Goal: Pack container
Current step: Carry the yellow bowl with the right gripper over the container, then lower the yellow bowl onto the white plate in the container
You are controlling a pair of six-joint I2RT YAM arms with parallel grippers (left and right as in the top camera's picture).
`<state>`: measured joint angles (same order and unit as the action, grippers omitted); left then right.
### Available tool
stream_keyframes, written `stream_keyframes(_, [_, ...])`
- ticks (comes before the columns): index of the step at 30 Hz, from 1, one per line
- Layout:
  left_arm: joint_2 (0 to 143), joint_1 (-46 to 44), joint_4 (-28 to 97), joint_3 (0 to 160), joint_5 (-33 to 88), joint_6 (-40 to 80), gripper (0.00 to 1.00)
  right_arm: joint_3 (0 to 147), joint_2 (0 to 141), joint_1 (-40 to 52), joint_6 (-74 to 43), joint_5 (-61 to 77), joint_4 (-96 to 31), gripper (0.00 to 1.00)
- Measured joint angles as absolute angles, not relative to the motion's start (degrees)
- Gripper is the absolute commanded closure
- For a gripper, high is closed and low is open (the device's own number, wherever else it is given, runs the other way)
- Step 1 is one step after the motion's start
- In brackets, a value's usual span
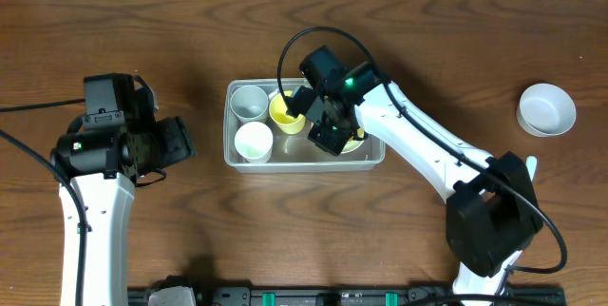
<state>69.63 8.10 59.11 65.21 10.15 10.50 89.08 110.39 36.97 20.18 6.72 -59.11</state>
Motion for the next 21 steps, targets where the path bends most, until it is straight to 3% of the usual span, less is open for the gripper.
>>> stream_keyframes(5, [69.63, 8.1, 59.09, 65.21, 10.13, 10.5, 0.32, 89.08, 110.39, 36.29, 20.21, 6.33, -59.13, 0.72])
stream_keyframes(19, [69.63, 8.1, 59.11, 65.21, 10.13, 10.5, 0.32, 89.08, 110.39, 34.52, 20.53, 6.2, -59.29, 0.73])
stream_keyframes(21, [69.63, 8.1, 59.11, 65.21, 10.13, 10.5, 0.32, 89.08, 110.39, 34.52, 20.56, 6.17, -59.31, 0.78])
